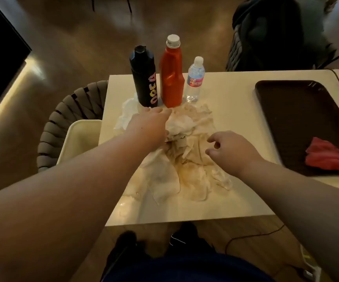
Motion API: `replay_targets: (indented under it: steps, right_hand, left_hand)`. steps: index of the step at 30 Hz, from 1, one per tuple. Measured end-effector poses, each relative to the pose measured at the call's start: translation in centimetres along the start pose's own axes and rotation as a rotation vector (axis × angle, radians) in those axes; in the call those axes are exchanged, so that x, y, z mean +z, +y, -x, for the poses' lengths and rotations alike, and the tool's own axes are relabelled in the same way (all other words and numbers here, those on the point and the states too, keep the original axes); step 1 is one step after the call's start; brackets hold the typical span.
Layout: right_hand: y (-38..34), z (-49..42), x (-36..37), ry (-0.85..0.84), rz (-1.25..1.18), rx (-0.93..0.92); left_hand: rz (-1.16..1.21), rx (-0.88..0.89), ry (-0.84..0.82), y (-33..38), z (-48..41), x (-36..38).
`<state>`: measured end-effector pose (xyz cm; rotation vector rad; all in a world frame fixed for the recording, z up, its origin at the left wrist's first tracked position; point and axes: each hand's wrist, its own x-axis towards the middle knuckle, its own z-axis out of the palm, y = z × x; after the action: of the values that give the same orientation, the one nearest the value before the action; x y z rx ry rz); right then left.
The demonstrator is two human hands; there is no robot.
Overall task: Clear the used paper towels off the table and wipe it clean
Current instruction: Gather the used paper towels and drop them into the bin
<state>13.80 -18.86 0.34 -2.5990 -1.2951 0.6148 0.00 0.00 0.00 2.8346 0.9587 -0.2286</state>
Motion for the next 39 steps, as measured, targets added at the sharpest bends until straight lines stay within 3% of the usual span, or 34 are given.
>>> replay_targets:
  steps: [4, 8, 15, 21, 27, 39]
  right_hand:
    - [-0.1, -1.1, -0.1, -0.014, -0.025, 0.049]
    - [-1.4, -1.8, 0.9, -0.025, -0.026, 0.080]
    - [-4.7, -3.8, 2.2, -0.017, 0.042, 0.116]
    - [-6.6, -5.8, 3.1, -0.062, 0.256, 0.211]
    - [-7.1, -6.7, 3.7, -0.053, 0.472, 0.185]
    - [-8.7, -5.6, 1.0, 0.135, 0.174, 0.101]
  left_hand:
    - [-0.194, 0.040, -0.143, -0.3, -2.0, 0.7]
    - [-0.215, 0.070, -0.131, -1.8, -3.0, 0.6]
    - [0.322, 0.027, 0.158, -6.4, 0.6, -3.1]
    - [0.439, -0.099, 0.302, -13.2, 5.0, -6.2]
    - [0.510, -0.231, 0.309, -17.4, 7.9, -5.0]
    - [0.397, -0.590, 0.095, -23.6, 9.4, 3.6]
